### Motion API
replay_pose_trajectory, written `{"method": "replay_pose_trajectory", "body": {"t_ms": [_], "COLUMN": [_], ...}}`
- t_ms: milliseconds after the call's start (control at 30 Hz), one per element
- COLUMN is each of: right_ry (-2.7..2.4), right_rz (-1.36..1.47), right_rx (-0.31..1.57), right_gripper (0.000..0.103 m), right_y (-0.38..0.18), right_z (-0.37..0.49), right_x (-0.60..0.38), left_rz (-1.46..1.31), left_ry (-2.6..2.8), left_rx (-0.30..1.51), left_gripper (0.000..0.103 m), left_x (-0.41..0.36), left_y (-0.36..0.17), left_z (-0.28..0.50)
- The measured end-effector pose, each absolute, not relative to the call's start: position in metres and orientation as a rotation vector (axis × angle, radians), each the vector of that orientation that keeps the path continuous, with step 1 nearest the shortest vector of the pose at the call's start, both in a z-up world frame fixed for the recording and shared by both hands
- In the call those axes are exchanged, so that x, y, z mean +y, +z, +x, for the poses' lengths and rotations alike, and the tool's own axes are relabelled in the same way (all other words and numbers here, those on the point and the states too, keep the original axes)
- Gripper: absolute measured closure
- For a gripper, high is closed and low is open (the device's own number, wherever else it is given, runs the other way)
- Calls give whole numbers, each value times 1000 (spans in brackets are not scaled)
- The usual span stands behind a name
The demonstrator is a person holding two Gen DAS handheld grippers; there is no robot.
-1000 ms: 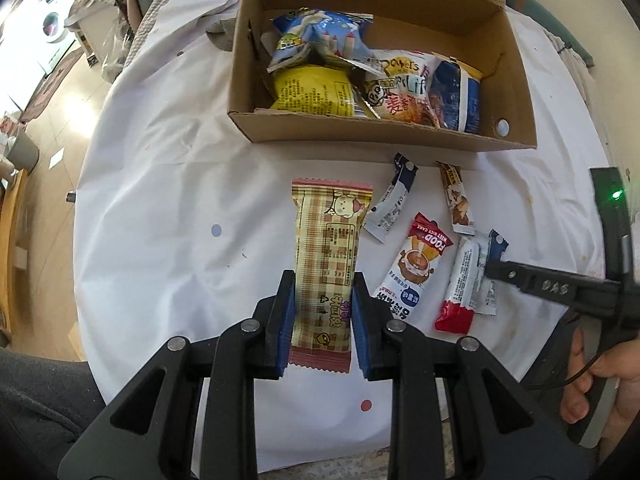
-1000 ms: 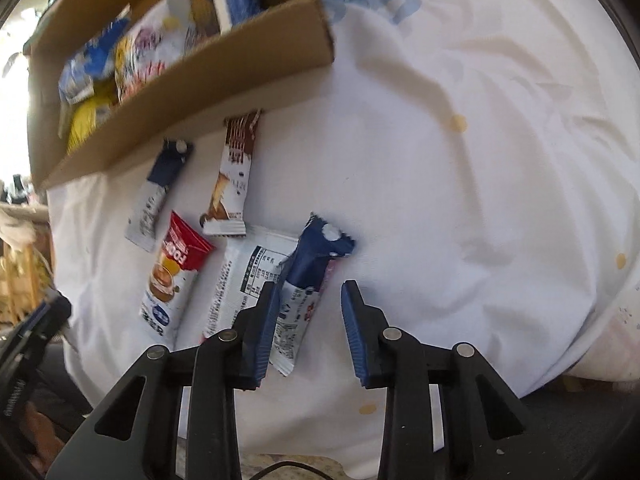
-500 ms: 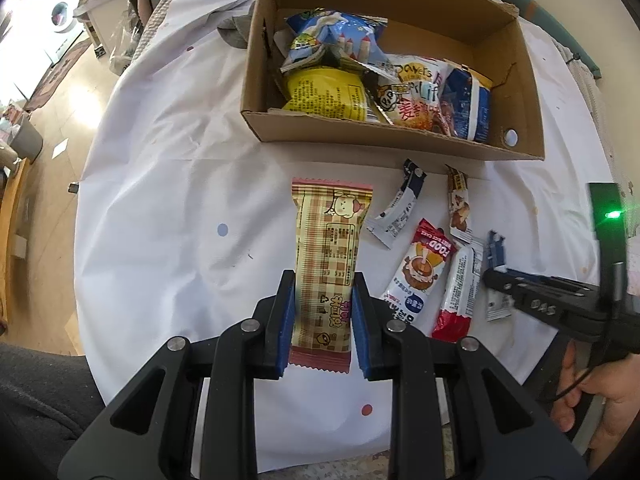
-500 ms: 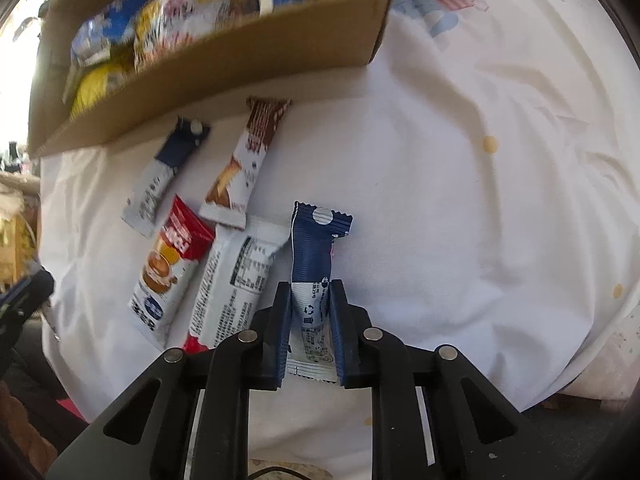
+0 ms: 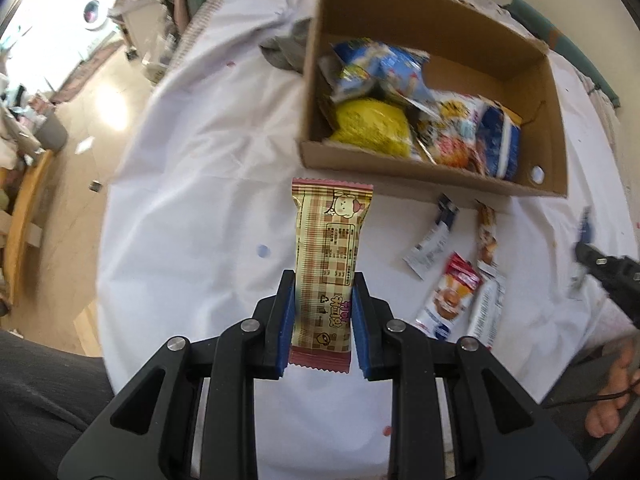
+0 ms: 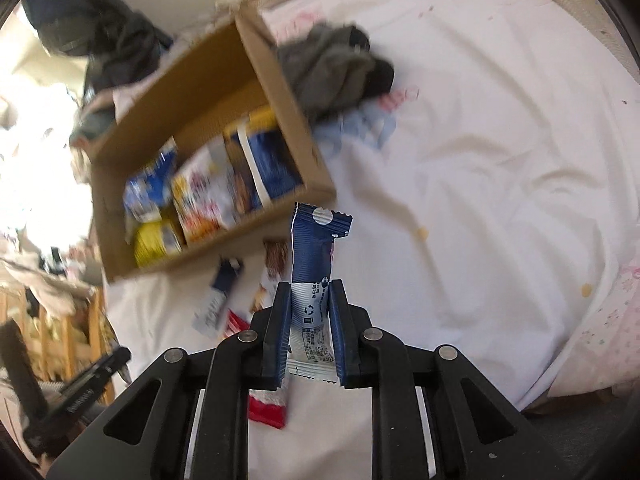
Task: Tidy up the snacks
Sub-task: 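Carry both bars into the box and open both tools to release them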
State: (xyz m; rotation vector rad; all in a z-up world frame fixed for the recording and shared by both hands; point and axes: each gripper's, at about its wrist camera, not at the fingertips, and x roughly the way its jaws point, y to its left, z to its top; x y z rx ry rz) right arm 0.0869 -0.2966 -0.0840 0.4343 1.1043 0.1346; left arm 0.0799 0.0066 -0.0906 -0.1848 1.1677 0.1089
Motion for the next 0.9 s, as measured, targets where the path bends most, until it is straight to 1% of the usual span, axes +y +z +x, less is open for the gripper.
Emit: {"method": "replay_pose_trajectory", "body": {"t_ms": [200,367,567,700,900], "right_ry": [164,172,248,304,335], "right_rz": [505,559,604,623,608], "right_rx": [987,979,892,853,857], "right_gripper": [84,84,84,84,84], "right_y": [-63,-62,-43,-34,-31], "right_z": [86,90,92,99,119], "right_x": [-302,-307,-309,-305,-295], "left_rz": [-218,-188,-237,-200,-199], "left_ry": [162,202,203,187,131], "left_rx": [1086,1036,1001,946,911], "left_gripper": [81,81,81,81,81], "left_x": [21,27,39,36,29], "left_y": [-76,-61,-40,-21,-6], "left_z": [75,73,82,91,113]}}
